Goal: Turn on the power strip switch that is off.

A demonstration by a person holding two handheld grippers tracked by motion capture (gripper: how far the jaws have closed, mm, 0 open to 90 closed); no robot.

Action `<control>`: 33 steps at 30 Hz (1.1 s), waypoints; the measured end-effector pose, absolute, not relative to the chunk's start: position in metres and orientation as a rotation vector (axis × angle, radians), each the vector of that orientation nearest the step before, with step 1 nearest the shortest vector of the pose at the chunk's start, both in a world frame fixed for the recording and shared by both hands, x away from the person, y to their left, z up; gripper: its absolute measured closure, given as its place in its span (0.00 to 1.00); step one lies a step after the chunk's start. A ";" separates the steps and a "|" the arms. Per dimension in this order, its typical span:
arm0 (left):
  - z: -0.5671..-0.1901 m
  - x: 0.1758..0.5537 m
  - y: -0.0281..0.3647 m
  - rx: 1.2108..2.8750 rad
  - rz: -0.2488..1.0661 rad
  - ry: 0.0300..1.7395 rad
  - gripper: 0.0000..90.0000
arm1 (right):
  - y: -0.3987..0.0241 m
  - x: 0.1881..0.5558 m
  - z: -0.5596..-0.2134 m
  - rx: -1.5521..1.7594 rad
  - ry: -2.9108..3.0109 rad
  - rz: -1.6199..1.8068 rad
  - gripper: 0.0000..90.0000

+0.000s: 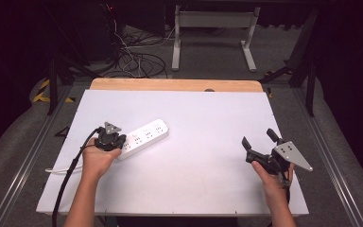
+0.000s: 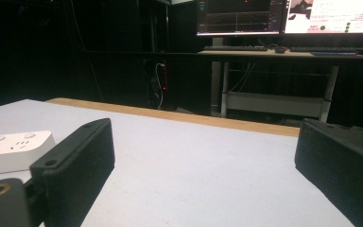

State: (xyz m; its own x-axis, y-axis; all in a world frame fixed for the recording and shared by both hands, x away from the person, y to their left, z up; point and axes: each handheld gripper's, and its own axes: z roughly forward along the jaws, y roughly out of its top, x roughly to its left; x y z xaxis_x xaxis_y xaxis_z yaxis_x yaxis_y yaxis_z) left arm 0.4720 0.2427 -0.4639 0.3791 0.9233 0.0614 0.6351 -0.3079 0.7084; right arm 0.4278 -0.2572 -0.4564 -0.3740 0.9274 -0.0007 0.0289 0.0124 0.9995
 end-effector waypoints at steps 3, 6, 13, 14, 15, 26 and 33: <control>-0.464 0.472 0.243 2.043 0.619 1.339 1.00 | -0.257 0.428 -0.456 1.022 1.516 1.467 0.07; -0.464 0.472 0.243 2.043 0.622 1.336 1.00 | -0.256 0.428 -0.456 1.025 1.517 1.466 0.07; -0.465 0.472 0.243 2.044 0.628 1.326 1.00 | -0.256 0.428 -0.456 1.025 1.518 1.461 0.07; -0.465 0.472 0.243 2.044 0.628 1.326 1.00 | -0.256 0.428 -0.457 1.022 1.519 1.459 0.07; -0.464 0.472 0.244 2.046 0.623 1.329 1.00 | -0.256 0.428 -0.457 1.021 1.520 1.459 0.07; -0.466 0.470 0.244 2.029 0.639 1.323 1.00 | -0.256 0.428 -0.457 1.030 1.517 1.465 0.07; -0.469 0.467 0.245 1.991 0.694 1.315 1.00 | -0.257 0.429 -0.458 1.032 1.520 1.456 0.07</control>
State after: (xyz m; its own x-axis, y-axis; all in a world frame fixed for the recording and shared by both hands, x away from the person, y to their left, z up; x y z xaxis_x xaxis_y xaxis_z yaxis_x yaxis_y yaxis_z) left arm 0.4671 0.2446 -0.4687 0.3585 0.9303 0.0777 0.5893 -0.2901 0.7540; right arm 0.4294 -0.2566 -0.4577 -0.3693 0.9293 0.0004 0.0402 0.0156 0.9991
